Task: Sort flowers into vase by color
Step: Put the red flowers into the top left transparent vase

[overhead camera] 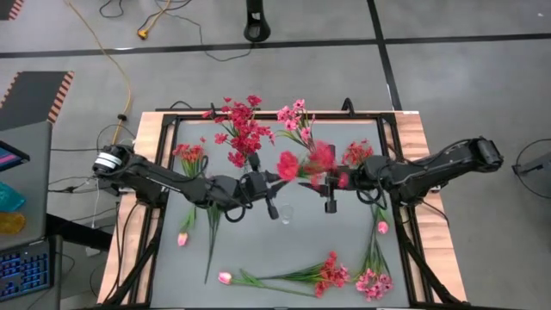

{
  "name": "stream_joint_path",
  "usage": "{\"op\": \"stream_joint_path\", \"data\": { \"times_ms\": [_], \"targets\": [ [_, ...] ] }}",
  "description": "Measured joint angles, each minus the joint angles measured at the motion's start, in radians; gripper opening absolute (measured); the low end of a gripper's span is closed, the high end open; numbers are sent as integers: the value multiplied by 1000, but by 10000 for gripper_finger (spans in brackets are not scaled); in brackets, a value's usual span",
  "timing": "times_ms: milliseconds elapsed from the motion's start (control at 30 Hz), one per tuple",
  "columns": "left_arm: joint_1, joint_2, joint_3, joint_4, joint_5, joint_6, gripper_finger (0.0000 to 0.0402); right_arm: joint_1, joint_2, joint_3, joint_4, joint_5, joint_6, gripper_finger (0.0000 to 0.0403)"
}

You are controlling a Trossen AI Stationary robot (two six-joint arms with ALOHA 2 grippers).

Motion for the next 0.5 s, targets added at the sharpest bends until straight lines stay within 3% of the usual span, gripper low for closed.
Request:
{"op": "stream_joint_path", "data": {
  "times_ms": [233, 500],
  "targets": [
    [-64, -117, -1, -199, -150, -12, 2, 0, -129, 0, -178, 33, 10, 217],
    [-112, -273, -239, -21, -279, -39, 1, -1, -215, 0, -319, 35, 53, 220]
  ]
}}
